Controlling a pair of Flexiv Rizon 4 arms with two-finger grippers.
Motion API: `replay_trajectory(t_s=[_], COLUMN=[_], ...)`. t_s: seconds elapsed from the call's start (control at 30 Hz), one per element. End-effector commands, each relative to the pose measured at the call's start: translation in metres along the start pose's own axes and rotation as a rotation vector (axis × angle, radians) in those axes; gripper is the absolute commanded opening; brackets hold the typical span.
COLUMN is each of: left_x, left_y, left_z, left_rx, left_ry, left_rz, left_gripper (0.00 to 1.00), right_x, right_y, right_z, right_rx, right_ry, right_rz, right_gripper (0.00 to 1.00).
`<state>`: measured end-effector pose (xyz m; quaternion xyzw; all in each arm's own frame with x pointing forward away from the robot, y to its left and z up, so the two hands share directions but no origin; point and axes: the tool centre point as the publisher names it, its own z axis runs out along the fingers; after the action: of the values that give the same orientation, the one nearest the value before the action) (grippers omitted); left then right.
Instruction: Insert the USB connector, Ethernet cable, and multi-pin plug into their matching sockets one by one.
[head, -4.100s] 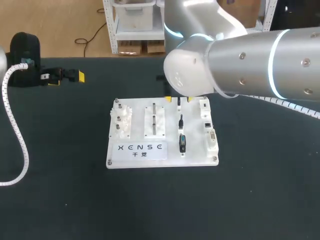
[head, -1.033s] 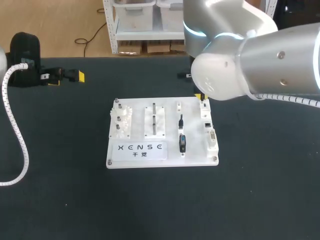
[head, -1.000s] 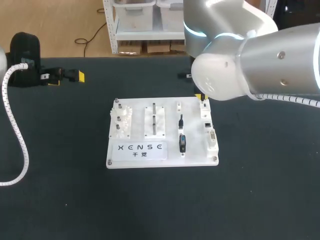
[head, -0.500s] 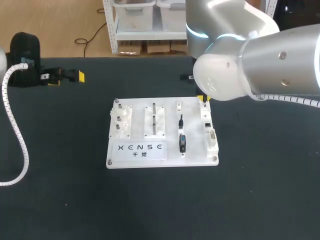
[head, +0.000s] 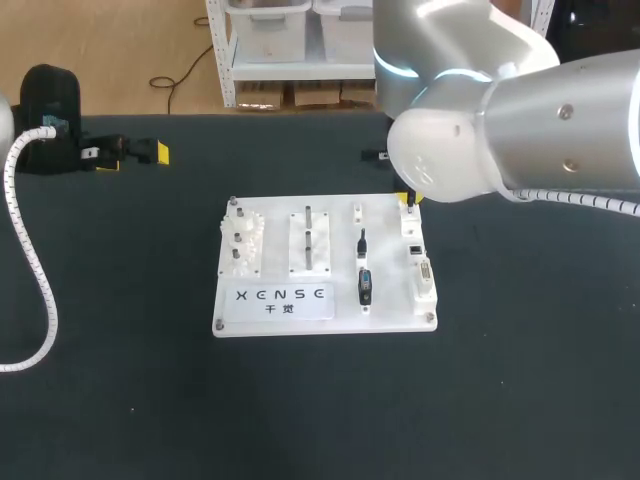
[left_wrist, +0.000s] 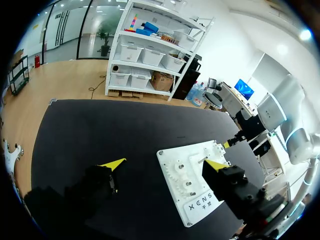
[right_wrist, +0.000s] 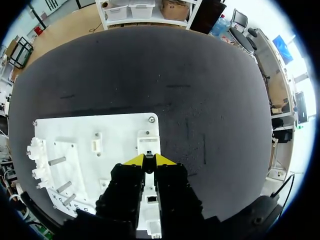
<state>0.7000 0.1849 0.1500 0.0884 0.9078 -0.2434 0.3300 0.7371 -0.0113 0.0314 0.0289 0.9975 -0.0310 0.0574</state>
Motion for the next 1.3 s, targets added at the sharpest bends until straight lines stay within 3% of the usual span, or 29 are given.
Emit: replay_trajectory(t_s=[0.03,1.3], left_x=[0.0000,0.0000], left_y=[0.0000,0.0000], left_z=[0.0000,0.0000], left_rx=[0.000,0.000], left_ry=[0.000,0.000], left_rz=[0.000,0.000], left_gripper=[1.00,1.00], right_x=[0.0009,-0.0010], right_y=[-0.0008,-0.0006], right_z=[0.0001,0.0035], right_rx=[-0.002,0.000], right_ry=[0.000,0.006], right_rz=[0.000,0.002], right_gripper=[0.00,0.00])
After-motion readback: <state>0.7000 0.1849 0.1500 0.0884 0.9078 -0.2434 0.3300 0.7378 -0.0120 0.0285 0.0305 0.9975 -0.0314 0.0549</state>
